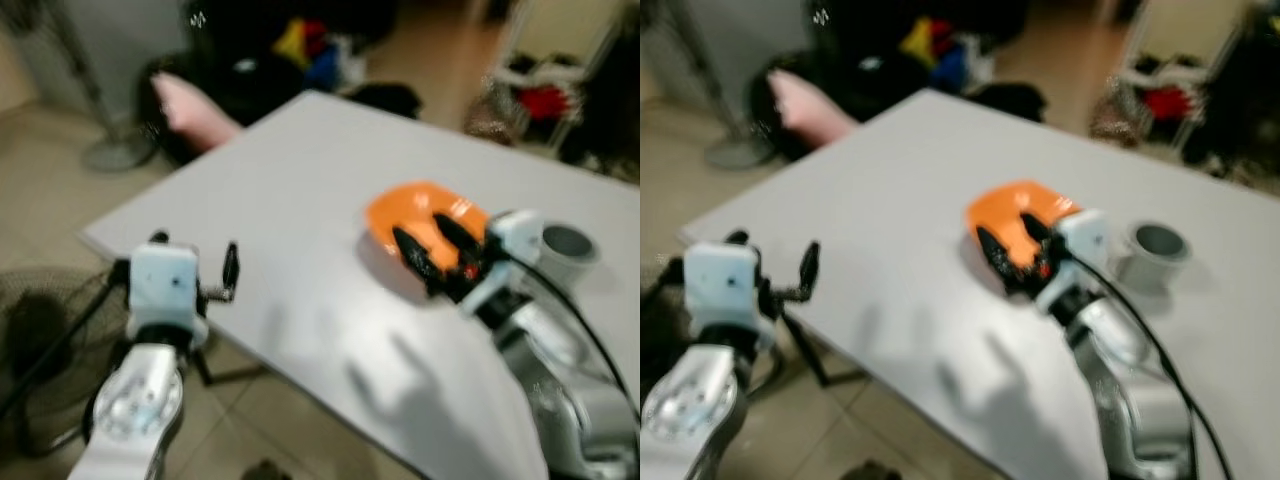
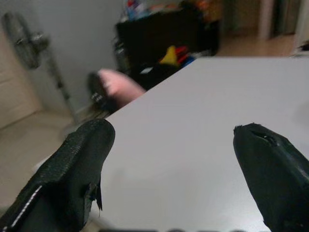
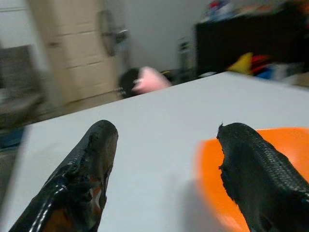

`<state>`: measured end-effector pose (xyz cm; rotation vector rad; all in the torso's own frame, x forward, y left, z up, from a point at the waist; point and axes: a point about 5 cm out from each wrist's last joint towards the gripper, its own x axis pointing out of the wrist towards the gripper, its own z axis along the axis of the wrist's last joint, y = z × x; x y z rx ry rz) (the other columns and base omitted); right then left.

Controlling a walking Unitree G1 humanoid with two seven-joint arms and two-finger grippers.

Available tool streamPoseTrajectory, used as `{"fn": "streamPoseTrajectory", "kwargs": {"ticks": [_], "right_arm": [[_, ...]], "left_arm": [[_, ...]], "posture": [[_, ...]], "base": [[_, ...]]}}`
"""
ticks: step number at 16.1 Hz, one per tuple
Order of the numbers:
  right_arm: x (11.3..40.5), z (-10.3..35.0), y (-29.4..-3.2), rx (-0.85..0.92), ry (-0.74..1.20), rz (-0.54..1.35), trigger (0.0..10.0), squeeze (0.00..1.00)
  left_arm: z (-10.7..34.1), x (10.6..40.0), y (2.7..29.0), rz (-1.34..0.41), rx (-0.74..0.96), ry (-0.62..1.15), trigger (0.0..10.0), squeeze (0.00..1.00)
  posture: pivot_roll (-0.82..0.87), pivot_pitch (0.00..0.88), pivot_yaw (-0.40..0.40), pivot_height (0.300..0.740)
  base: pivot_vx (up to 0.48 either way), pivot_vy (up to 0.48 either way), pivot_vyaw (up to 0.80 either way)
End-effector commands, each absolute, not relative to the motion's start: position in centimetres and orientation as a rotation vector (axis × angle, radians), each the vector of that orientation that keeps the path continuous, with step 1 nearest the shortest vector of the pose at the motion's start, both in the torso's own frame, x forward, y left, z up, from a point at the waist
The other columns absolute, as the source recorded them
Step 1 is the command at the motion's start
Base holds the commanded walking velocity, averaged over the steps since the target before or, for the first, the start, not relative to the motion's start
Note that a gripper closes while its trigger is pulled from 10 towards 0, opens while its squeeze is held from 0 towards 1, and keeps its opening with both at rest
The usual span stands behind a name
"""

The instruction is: Setting the table

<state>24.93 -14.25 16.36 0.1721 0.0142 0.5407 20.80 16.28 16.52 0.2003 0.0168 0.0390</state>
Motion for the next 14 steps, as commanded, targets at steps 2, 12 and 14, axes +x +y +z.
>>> {"fn": "streamPoseTrajectory", "kwargs": {"ticks": [2, 12, 14], "right_arm": [[24.6, 17.1, -14.6, 0.175, -0.002, 0.530, 10.0, 0.00], [24.0, 17.9, -12.7, 0.186, 0.020, 0.655, 10.0, 0.00], [24.1, 17.9, -12.5, 0.175, 0.021, 0.666, 10.0, 0.00]], "left_arm": [[16.6, 21.0, 16.0, 0.025, 0.186, 0.017, 10.0, 0.00], [17.0, 20.6, 16.1, 0.032, 0.174, 0.012, 10.0, 0.00], [17.1, 20.7, 16.1, 0.038, 0.178, 0.012, 10.0, 0.00]], "posture": [[-0.06, 0.002, 0.023, 0.740], [-0.05, 0.019, 0.023, 0.740], [-0.05, 0.021, 0.022, 0.740]], "base": [[0.000, 0.000, 0.80], [0.000, 0.000, 0.80], [0.000, 0.000, 0.80]]}}
